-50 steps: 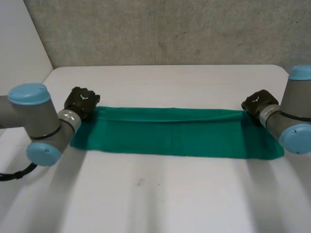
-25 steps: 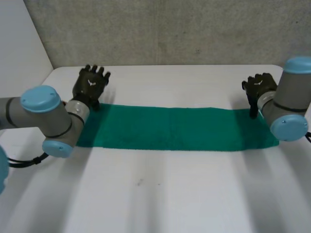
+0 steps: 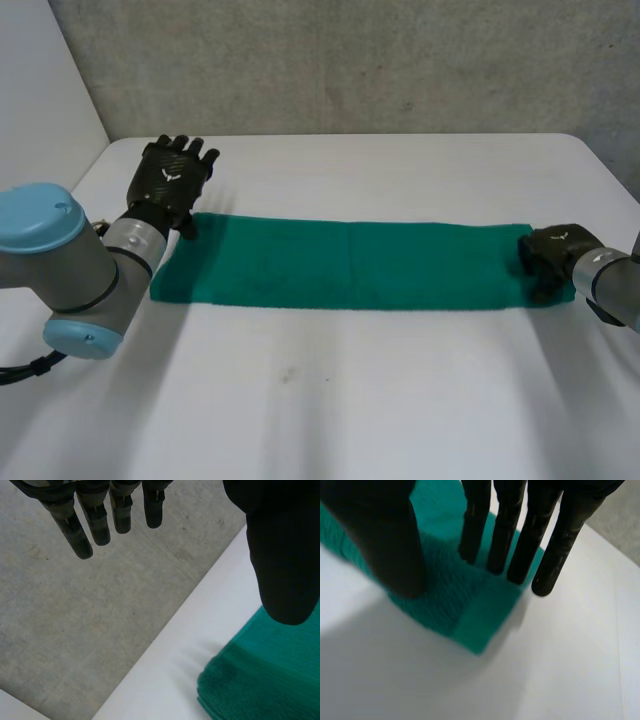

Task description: Fold the towel.

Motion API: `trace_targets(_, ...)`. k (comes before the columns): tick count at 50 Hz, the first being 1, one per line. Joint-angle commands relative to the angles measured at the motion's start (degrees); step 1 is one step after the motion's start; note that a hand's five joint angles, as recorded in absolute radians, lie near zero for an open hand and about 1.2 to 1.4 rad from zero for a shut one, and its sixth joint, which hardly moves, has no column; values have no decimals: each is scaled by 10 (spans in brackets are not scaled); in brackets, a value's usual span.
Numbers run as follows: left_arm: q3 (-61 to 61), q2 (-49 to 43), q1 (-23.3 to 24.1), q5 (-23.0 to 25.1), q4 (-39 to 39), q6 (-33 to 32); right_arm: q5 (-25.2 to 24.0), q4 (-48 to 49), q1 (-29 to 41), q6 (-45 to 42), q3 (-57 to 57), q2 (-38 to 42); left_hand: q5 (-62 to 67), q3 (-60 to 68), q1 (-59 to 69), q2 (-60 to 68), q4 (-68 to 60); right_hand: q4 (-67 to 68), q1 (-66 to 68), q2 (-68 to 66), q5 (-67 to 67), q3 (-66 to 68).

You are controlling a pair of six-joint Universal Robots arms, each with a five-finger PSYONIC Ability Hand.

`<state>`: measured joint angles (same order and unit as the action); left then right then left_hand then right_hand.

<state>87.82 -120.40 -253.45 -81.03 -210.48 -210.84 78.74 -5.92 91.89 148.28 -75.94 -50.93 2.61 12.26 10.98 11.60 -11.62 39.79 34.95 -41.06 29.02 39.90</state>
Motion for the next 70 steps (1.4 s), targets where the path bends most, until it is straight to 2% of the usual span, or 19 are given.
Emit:
trace_targets(1,16,5,-5,1,0,-1,35,12,-45,-9,20,18,-26,-23,-10,-16,16,402,450,-389,410,401)
trace_targets(6,31,29,-9,1,1,0,69,39,-77,-58,26,-23,-26,-23,-10,-16,16,402,450,-389,410,401)
trace_targets(8,38,39,-10,2,1,0,84,38,-94,-147,34,-48,-26,-23,-10,-16,16,402,450,-389,410,401)
trace_targets(14,51,50,-9,1,1,-1,85,40,-75,-229,54,-57,-26,-23,-10,-16,16,402,450,-389,410,401)
trace_targets(18,61,59,-7,1,2,1,70,43,24,-212,78,-60,-26,-23,-10,-16,16,402,450,-389,410,401)
trace_targets(23,70,75,-2,0,8,17,14,49,151,-197,103,-62,-26,-23,-10,-16,16,402,450,-389,410,401)
trace_targets(26,71,76,-2,1,10,23,1,51,169,-196,107,-61,-26,-23,-10,-16,16,402,450,-389,410,401)
trace_targets(30,72,82,0,0,18,39,-93,103,308,-197,120,-18,-26,-23,-10,-16,16,402,450,-389,410,401)
trace_targets(38,75,86,3,-1,34,55,-151,137,392,-199,120,70,-26,-23,-10,-16,16,402,450,-389,410,401)
trace_targets(40,75,86,6,-1,34,57,-151,135,396,-200,120,80,-26,-23,-10,-16,16,402,450,-389,410,401)
trace_targets(43,75,86,15,-1,33,57,-127,139,387,-194,120,86,-26,-23,-10,-16,16,-239,-191,252,-231,-240)
trace_targets(44,68,85,29,-1,32,57,-114,139,386,-192,120,84,-26,-23,-10,-16,16,-298,-250,311,-290,-299)
trace_targets(47,62,81,40,-1,31,57,-56,136,383,-174,120,70,-26,-23,-10,-16,16,-298,-250,311,-290,-299)
trace_targets(51,32,68,73,-1,28,59,24,124,315,-68,83,-7,-26,-23,-10,-16,16,-298,-250,311,-290,-299)
trace_targets(55,-3,44,109,-3,30,70,19,115,283,3,47,-37,-26,-23,-10,-16,16,-298,-250,311,-290,-299)
trace_targets(56,-10,39,114,-3,31,74,-1,105,249,76,1,-59,-26,-23,-10,-16,16,-298,-250,311,-290,-299)
trace_targets(57,-16,34,118,-3,31,78,-9,102,240,89,-11,-62,-26,-23,-10,-16,16,-298,-250,311,-290,-299)
trace_targets(66,-72,-31,152,-40,45,125,-76,80,153,129,-110,-70,-26,-22,-9,-16,16,-298,-250,311,-290,-299)
trace_targets(70,-79,-48,158,-53,71,133,-83,87,131,135,-126,-67,-26,-22,-9,-16,16,-208,-160,221,-200,-209)
